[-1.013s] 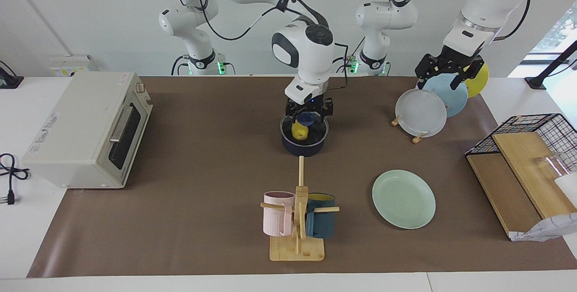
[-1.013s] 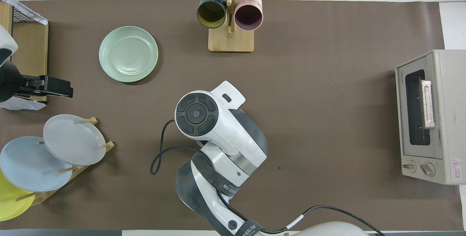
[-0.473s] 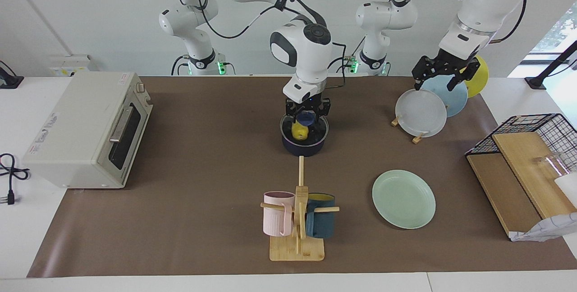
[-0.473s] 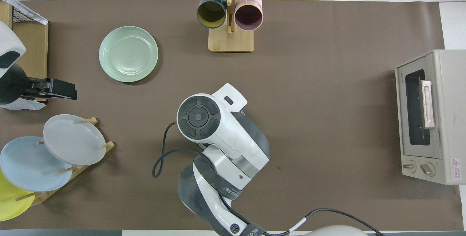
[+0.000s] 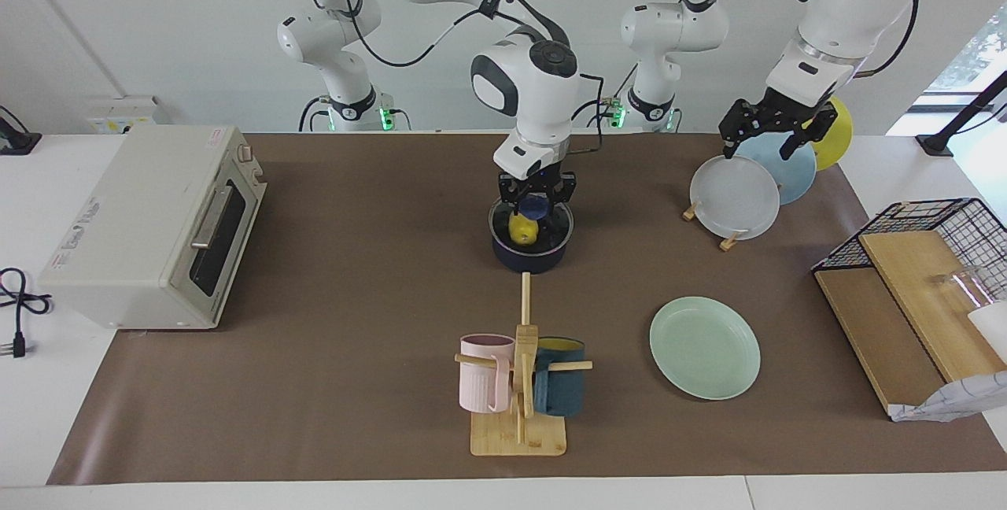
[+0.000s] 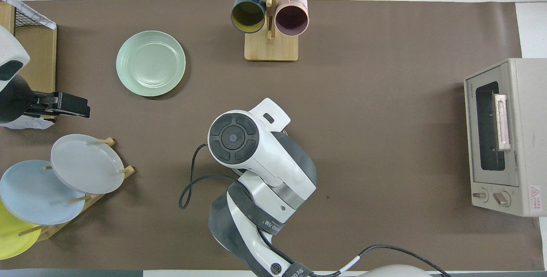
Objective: Transfer potato from pot to plate
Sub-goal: 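Lift the glass lid with the right gripper and set it down beside the toaster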
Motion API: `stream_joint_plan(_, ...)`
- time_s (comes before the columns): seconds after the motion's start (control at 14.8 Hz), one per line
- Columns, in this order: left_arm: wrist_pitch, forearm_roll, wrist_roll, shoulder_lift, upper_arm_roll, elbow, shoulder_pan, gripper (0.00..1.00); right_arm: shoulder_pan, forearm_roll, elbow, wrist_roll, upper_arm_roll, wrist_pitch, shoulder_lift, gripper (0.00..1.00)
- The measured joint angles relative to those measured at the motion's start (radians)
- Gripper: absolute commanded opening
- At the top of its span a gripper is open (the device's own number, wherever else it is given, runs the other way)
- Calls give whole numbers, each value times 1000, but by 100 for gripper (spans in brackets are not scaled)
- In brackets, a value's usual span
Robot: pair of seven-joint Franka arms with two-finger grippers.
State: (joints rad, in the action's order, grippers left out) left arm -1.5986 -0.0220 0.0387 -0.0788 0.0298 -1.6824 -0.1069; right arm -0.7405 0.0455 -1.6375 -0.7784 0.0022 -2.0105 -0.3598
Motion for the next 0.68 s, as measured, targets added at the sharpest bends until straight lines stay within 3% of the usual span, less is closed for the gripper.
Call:
stream_joint_plan(0.34, 0, 0, 0, 0, 0, 0, 0, 100, 14, 3, 89, 31, -5, 102, 7, 0)
stream_joint_plan(0.68, -1, 0, 1, 0, 8, 0, -2, 100, 152, 4, 177, 259, -13, 235, 35, 0)
